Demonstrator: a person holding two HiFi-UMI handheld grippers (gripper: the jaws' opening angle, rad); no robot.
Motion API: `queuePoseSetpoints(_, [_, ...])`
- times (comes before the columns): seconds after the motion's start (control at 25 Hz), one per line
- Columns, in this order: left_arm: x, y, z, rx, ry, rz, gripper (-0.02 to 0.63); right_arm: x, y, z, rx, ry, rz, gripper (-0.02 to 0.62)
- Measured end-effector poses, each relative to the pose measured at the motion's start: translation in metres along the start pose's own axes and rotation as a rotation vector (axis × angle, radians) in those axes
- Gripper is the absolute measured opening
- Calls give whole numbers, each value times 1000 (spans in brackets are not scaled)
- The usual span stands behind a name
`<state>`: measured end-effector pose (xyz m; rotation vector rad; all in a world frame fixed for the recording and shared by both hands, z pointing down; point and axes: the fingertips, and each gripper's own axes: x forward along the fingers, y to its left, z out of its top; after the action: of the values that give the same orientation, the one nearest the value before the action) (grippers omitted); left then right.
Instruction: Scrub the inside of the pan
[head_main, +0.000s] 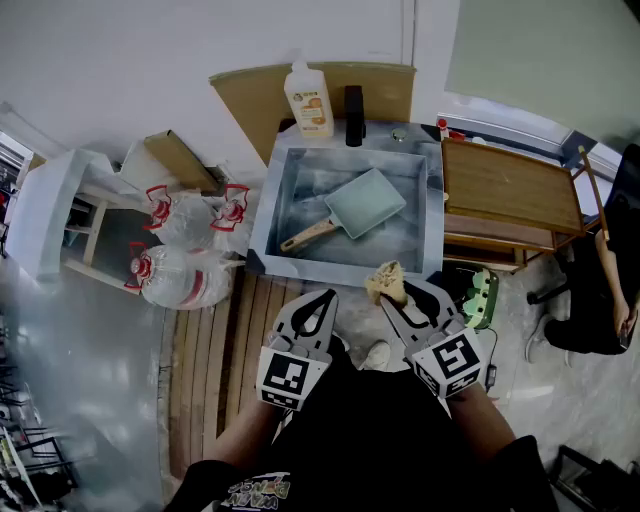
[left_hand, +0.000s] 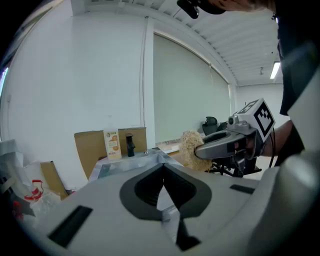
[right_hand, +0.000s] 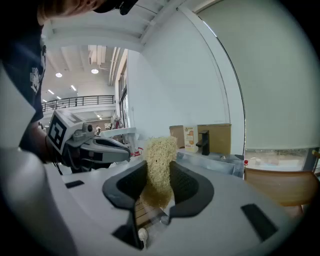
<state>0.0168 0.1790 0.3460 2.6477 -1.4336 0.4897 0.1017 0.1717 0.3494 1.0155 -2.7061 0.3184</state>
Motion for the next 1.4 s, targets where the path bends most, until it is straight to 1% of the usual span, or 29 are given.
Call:
queuePoseSetpoints(0.28, [2, -5, 2, 4, 5, -5, 9, -6, -6, 4, 7, -36, -12, 146])
queuePoseSetpoints(0.72, [1, -12, 5, 22, 11, -13, 9, -14, -8, 6, 16, -40, -16, 146])
queuePoseSetpoints(1.04, [0, -4, 5, 34, 13, 7, 9, -12, -14, 13, 4, -63, -23, 146])
queuePoseSetpoints(1.4, [4, 14, 7, 57, 18, 33, 9, -13, -26, 33, -19, -97, -56, 146])
